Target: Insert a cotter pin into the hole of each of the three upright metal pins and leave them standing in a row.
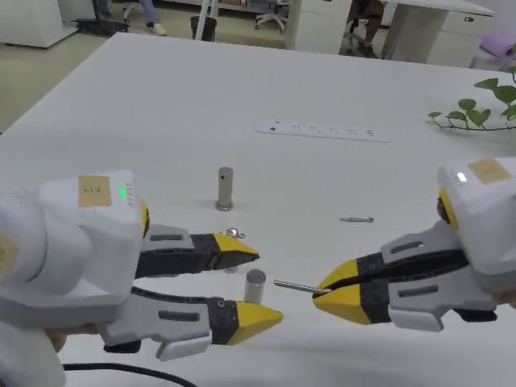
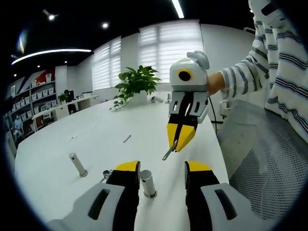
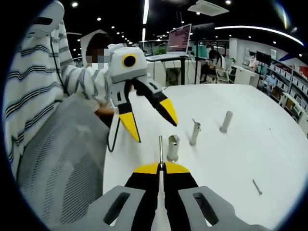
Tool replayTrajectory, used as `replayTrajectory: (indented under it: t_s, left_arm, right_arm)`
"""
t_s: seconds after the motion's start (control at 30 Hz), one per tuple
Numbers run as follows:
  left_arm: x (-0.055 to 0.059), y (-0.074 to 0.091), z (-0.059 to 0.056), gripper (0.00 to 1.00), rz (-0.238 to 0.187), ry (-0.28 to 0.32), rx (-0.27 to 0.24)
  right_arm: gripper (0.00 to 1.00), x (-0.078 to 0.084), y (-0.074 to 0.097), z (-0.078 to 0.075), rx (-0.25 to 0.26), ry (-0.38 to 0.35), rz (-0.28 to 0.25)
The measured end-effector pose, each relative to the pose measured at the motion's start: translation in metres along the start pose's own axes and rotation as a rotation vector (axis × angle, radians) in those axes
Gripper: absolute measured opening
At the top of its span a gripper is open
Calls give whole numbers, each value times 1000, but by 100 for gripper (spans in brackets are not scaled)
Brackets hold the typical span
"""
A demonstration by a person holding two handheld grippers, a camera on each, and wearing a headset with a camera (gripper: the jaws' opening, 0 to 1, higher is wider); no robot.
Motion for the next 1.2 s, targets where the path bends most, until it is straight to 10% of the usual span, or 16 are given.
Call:
replayTrajectory:
  t_s: [0.5,1.2]
  left_arm:
    - [35,-19,24,30,36,111,-35]
    - [49,-31,31,16,52,158,-39]
  right_arm:
    - [3,16,-15,-16,13,9,44]
    - [3,19,-24,-26,3,59,71]
Point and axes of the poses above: the centre of the closed fingertips' face, and the gripper's own axes: y roughly backward along the fingers, z roughly to its left, x roughly out of its underside, the point moved 3 cm from there along y, roughly backward along the fingers, and after that the axes turned 8 degrees about y, right-handed, at the moved point
